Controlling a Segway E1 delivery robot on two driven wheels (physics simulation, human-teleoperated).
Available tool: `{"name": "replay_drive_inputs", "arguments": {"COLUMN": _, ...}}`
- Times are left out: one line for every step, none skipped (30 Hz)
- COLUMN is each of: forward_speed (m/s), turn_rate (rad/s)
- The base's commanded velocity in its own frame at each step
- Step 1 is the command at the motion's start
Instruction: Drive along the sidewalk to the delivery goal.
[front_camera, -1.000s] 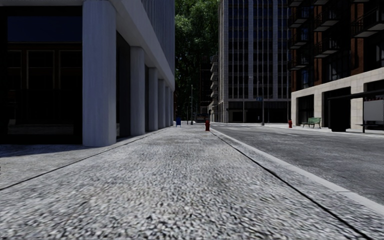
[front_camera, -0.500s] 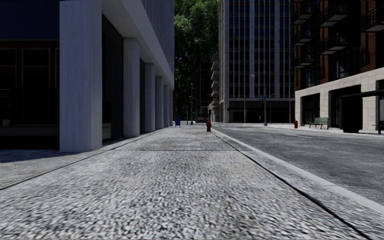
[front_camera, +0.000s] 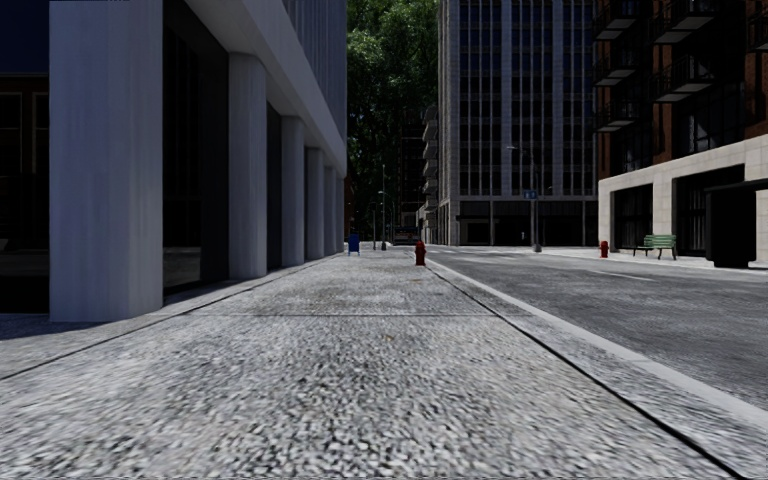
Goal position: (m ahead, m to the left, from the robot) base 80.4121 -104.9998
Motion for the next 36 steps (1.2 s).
{"name": "replay_drive_inputs", "arguments": {"forward_speed": 2.00, "turn_rate": 0.00}}
{"name": "replay_drive_inputs", "arguments": {"forward_speed": 2.00, "turn_rate": 0.00}}
{"name": "replay_drive_inputs", "arguments": {"forward_speed": 2.00, "turn_rate": 0.00}}
{"name": "replay_drive_inputs", "arguments": {"forward_speed": 2.00, "turn_rate": 0.00}}
{"name": "replay_drive_inputs", "arguments": {"forward_speed": 2.00, "turn_rate": 0.00}}
{"name": "replay_drive_inputs", "arguments": {"forward_speed": 2.00, "turn_rate": 0.00}}
{"name": "replay_drive_inputs", "arguments": {"forward_speed": 2.00, "turn_rate": 0.00}}
{"name": "replay_drive_inputs", "arguments": {"forward_speed": 2.00, "turn_rate": 0.00}}
{"name": "replay_drive_inputs", "arguments": {"forward_speed": 2.00, "turn_rate": 0.00}}
{"name": "replay_drive_inputs", "arguments": {"forward_speed": 2.00, "turn_rate": 0.00}}
{"name": "replay_drive_inputs", "arguments": {"forward_speed": 2.00, "turn_rate": 0.00}}
{"name": "replay_drive_inputs", "arguments": {"forward_speed": 2.00, "turn_rate": 0.00}}
{"name": "replay_drive_inputs", "arguments": {"forward_speed": 2.00, "turn_rate": 0.00}}
{"name": "replay_drive_inputs", "arguments": {"forward_speed": 2.00, "turn_rate": 0.00}}
{"name": "replay_drive_inputs", "arguments": {"forward_speed": 2.00, "turn_rate": 0.00}}
{"name": "replay_drive_inputs", "arguments": {"forward_speed": 2.00, "turn_rate": 0.00}}
{"name": "replay_drive_inputs", "arguments": {"forward_speed": 2.00, "turn_rate": 0.00}}
{"name": "replay_drive_inputs", "arguments": {"forward_speed": 2.00, "turn_rate": 0.00}}
{"name": "replay_drive_inputs", "arguments": {"forward_speed": 2.00, "turn_rate": 0.00}}
{"name": "replay_drive_inputs", "arguments": {"forward_speed": 2.00, "turn_rate": 0.00}}
{"name": "replay_drive_inputs", "arguments": {"forward_speed": 2.00, "turn_rate": 0.00}}
{"name": "replay_drive_inputs", "arguments": {"forward_speed": 2.00, "turn_rate": 0.00}}
{"name": "replay_drive_inputs", "arguments": {"forward_speed": 2.00, "turn_rate": 0.00}}
{"name": "replay_drive_inputs", "arguments": {"forward_speed": 2.00, "turn_rate": 0.00}}
{"name": "replay_drive_inputs", "arguments": {"forward_speed": 2.00, "turn_rate": 0.00}}
{"name": "replay_drive_inputs", "arguments": {"forward_speed": 2.00, "turn_rate": 0.00}}
{"name": "replay_drive_inputs", "arguments": {"forward_speed": 2.00, "turn_rate": 0.00}}
{"name": "replay_drive_inputs", "arguments": {"forward_speed": 2.00, "turn_rate": 0.00}}
{"name": "replay_drive_inputs", "arguments": {"forward_speed": 2.00, "turn_rate": 0.00}}
{"name": "replay_drive_inputs", "arguments": {"forward_speed": 2.00, "turn_rate": 0.00}}
{"name": "replay_drive_inputs", "arguments": {"forward_speed": 2.00, "turn_rate": 0.00}}
{"name": "replay_drive_inputs", "arguments": {"forward_speed": 2.00, "turn_rate": 0.00}}
{"name": "replay_drive_inputs", "arguments": {"forward_speed": 2.00, "turn_rate": 0.00}}
{"name": "replay_drive_inputs", "arguments": {"forward_speed": 2.00, "turn_rate": 0.00}}
{"name": "replay_drive_inputs", "arguments": {"forward_speed": 2.00, "turn_rate": 0.00}}
{"name": "replay_drive_inputs", "arguments": {"forward_speed": 2.00, "turn_rate": 0.00}}
